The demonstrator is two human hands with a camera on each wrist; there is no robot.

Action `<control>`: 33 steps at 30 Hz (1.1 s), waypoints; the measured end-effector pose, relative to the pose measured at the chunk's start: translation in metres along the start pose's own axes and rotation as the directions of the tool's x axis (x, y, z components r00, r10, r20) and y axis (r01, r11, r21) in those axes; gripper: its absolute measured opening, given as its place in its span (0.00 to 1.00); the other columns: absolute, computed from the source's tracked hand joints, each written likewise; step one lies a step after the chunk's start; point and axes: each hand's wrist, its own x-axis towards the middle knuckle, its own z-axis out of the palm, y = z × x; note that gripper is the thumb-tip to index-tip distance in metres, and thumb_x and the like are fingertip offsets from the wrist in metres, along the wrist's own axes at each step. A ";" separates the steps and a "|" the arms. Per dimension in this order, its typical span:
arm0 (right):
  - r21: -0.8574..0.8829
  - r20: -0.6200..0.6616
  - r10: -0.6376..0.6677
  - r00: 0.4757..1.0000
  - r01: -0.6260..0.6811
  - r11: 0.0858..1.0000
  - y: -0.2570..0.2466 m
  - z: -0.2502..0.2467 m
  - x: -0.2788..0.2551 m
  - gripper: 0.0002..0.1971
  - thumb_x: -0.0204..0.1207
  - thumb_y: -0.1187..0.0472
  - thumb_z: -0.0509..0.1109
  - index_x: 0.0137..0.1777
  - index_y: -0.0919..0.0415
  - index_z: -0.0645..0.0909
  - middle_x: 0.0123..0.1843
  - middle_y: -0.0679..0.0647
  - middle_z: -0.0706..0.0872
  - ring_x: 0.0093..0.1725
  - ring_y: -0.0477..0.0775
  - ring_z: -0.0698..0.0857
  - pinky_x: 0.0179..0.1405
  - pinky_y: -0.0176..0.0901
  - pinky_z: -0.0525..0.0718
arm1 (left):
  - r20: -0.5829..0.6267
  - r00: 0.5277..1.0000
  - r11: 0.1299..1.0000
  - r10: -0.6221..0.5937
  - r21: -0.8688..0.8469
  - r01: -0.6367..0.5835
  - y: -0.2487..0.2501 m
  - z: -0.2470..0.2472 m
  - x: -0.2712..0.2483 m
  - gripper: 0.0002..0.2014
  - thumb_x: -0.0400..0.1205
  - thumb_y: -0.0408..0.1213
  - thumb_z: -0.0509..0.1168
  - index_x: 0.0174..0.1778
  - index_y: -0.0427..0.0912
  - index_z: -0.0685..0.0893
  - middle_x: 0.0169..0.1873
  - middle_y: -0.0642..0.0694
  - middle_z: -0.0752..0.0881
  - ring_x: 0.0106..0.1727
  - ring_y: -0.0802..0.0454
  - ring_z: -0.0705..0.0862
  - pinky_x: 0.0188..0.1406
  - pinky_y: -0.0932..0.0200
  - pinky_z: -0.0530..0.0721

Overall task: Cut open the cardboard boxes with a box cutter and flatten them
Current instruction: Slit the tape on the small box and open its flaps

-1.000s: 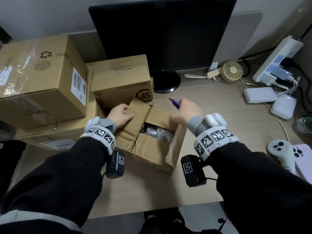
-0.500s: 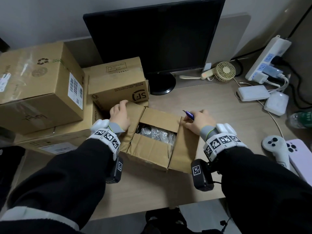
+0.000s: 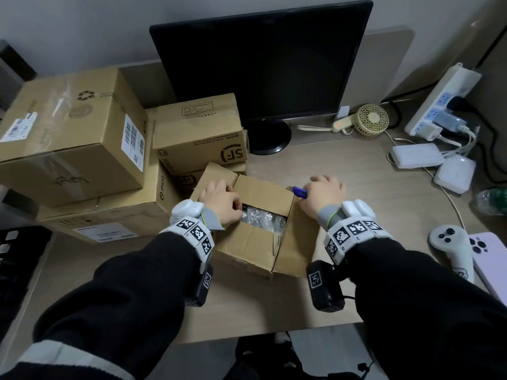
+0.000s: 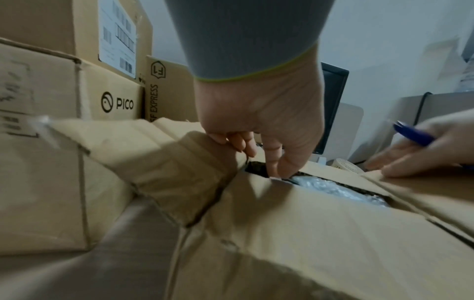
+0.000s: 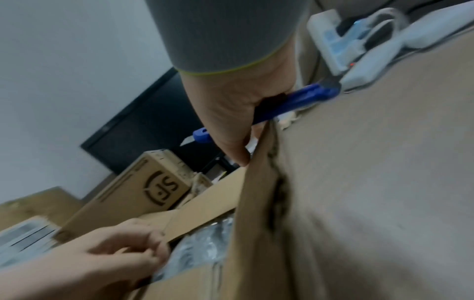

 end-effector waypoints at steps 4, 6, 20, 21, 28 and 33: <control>-0.045 -0.004 -0.216 0.976 0.216 0.975 -0.029 -0.004 -0.005 0.16 0.77 0.42 0.65 0.58 0.47 0.86 0.74 0.47 0.75 0.75 0.57 0.67 0.75 0.58 0.58 | -0.029 0.997 0.995 0.065 0.074 -0.063 0.001 0.000 -0.006 0.11 0.75 0.53 0.68 0.47 0.51 0.85 0.58 0.50 0.72 0.64 0.46 0.68 0.61 0.53 0.66; -0.123 0.063 -0.249 0.966 0.255 0.959 -0.040 -0.004 -0.008 0.16 0.74 0.40 0.67 0.53 0.48 0.86 0.68 0.49 0.78 0.71 0.57 0.72 0.76 0.65 0.55 | -0.025 0.997 0.995 0.070 0.073 -0.068 0.001 -0.003 -0.007 0.12 0.77 0.52 0.68 0.51 0.50 0.84 0.62 0.49 0.72 0.66 0.45 0.67 0.64 0.53 0.66; -0.020 0.066 -0.227 0.972 0.229 0.973 -0.043 -0.016 -0.001 0.11 0.75 0.49 0.66 0.39 0.55 0.78 0.37 0.54 0.79 0.38 0.60 0.81 0.40 0.43 0.78 | 0.094 0.994 0.995 0.061 -0.087 -0.053 -0.026 -0.031 -0.021 0.26 0.74 0.48 0.74 0.12 0.51 0.72 0.46 0.56 0.83 0.72 0.51 0.69 0.70 0.51 0.67; 0.029 0.027 -0.205 0.978 0.204 0.978 -0.042 -0.024 0.002 0.10 0.75 0.50 0.65 0.40 0.56 0.79 0.35 0.54 0.79 0.37 0.60 0.80 0.37 0.41 0.76 | 0.088 0.992 0.993 0.085 -0.087 -0.077 -0.031 -0.033 -0.021 0.26 0.69 0.49 0.77 0.10 0.50 0.72 0.39 0.60 0.80 0.70 0.52 0.72 0.68 0.49 0.71; 0.160 -0.049 -0.002 0.999 0.010 0.987 -0.034 -0.042 0.032 0.10 0.80 0.54 0.63 0.42 0.61 0.75 0.46 0.60 0.84 0.42 0.62 0.80 0.40 0.43 0.74 | 0.370 0.924 0.994 0.091 0.022 -0.107 -0.020 -0.049 -0.036 0.19 0.64 0.49 0.82 0.44 0.46 0.85 0.43 0.52 0.88 0.41 0.58 0.83 0.37 0.70 0.78; 0.189 0.005 0.005 1.000 -0.006 0.982 -0.034 -0.041 0.035 0.05 0.78 0.61 0.62 0.42 0.60 0.77 0.40 0.59 0.81 0.38 0.61 0.79 0.38 0.43 0.73 | 0.408 0.909 0.984 0.082 0.114 -0.140 -0.019 -0.034 -0.036 0.34 0.64 0.49 0.82 0.63 0.46 0.79 0.55 0.51 0.85 0.56 0.52 0.82 0.52 0.60 0.80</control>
